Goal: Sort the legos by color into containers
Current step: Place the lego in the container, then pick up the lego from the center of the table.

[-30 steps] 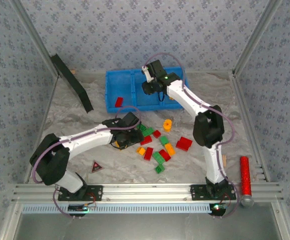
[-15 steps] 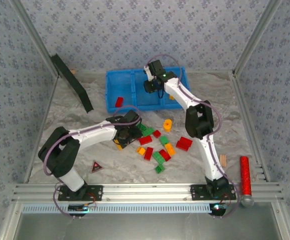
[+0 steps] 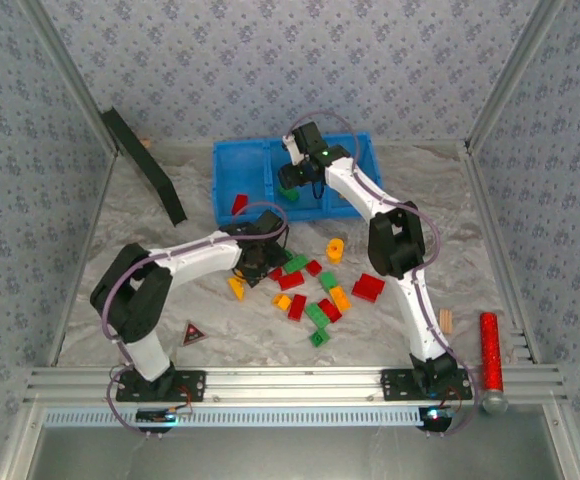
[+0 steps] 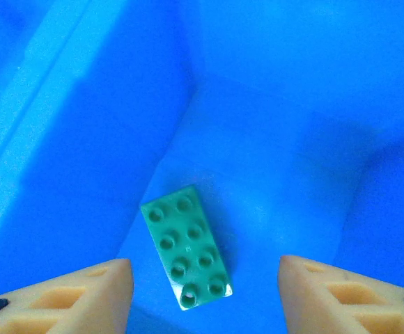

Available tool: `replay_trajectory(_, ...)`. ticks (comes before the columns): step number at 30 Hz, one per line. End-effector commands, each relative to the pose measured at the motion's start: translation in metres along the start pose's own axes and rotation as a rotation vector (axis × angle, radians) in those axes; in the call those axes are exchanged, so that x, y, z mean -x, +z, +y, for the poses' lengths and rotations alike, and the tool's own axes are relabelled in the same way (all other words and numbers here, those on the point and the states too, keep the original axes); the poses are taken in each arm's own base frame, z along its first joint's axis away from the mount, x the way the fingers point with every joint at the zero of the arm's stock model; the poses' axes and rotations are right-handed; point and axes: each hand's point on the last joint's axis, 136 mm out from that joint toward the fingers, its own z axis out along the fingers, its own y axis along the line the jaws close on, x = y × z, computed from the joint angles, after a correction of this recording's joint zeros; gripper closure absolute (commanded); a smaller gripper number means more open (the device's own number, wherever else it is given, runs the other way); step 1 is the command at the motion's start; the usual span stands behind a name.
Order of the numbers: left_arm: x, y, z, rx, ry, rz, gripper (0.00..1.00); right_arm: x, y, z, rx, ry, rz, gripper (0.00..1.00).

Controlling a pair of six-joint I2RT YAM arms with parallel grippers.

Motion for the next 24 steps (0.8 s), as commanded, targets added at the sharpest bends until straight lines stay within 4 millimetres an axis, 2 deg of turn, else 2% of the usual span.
replay_trajectory(1, 0.000, 0.000, 0.005, 0.049, -0.024, 0.009, 0.32, -0.002, -0.007, 0.003, 0.016, -0.022, 0.012, 0.40)
replay_trajectory(9, 0.005, 0.010, 0.017, 0.100, -0.049, 0.000, 0.37, 0.012, -0.045, 0.012, 0.049, -0.017, -0.043, 0.51)
replay_trajectory(14, 0.004, 0.018, 0.023, 0.128, -0.058, 0.019, 0.40, 0.013, -0.073, 0.014, 0.052, -0.005, -0.062, 0.54)
replay_trajectory(17, 0.001, 0.022, 0.029, 0.152, -0.051, 0.042, 0.45, 0.008, -0.091, 0.010, 0.025, 0.011, -0.063, 0.54)
replay_trajectory(20, -0.004, 0.026, 0.033, 0.167, -0.042, 0.069, 0.54, -0.002, -0.112, 0.001, -0.009, 0.041, -0.061, 0.54)
replay_trajectory(24, -0.009, 0.027, 0.037, 0.189, -0.008, 0.102, 0.66, -0.031, -0.139, -0.015, -0.034, 0.100, -0.016, 0.50)
